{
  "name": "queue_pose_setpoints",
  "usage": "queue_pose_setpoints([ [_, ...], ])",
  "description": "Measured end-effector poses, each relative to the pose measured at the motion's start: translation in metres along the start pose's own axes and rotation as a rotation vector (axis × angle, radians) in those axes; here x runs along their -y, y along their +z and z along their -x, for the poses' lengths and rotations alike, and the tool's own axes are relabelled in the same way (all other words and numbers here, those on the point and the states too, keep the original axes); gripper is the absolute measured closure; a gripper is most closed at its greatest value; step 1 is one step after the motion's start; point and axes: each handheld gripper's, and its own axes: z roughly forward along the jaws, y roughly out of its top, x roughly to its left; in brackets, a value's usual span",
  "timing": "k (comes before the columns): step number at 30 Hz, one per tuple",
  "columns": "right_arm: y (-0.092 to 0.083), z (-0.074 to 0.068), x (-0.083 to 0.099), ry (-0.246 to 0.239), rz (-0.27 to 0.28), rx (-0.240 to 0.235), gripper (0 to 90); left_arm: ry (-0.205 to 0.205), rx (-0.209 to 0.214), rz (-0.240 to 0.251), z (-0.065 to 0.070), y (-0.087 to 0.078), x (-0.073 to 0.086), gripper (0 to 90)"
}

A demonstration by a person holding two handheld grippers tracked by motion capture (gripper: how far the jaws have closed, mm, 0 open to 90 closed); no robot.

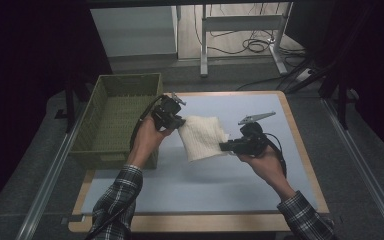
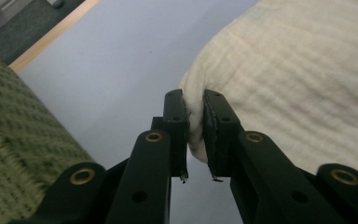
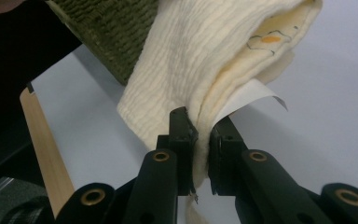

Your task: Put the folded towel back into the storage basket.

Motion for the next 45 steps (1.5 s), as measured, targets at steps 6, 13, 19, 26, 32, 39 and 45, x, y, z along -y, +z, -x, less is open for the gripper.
queue_pose_setpoints([
  [6, 0.006, -0.006, -0.02, 0.0, 0.009, -0.042, 81.2, -0.006, -0.016, -0.017, -0.014, -0.011, 0.003, 80.5],
  [13, 0.013, -0.015, -0.041, -0.02, 0.002, -0.052, 81.2, -0.014, -0.032, -0.033, -0.029, -0.022, 0.006, 80.4],
  [19, 0.018, -0.023, -0.055, -0.029, 0.004, -0.066, 81.2, -0.02, -0.057, -0.042, -0.04, -0.034, 0.009, 80.3],
  [26, 0.029, -0.033, -0.073, -0.039, 0.007, -0.086, 81.2, -0.046, -0.089, -0.04, -0.056, -0.049, 0.015, 80.3],
  [32, 0.04, -0.042, -0.086, -0.049, 0.012, -0.091, 81.2, -0.069, -0.121, -0.036, -0.07, -0.062, 0.022, 80.3],
  [39, 0.059, -0.053, -0.102, -0.059, 0.026, -0.099, 81.2, -0.104, -0.168, -0.03, -0.086, -0.08, 0.033, 80.5],
  [45, 0.079, -0.068, -0.114, -0.079, 0.034, -0.112, 81.2, -0.13, -0.213, -0.041, -0.101, -0.089, 0.045, 80.7],
])
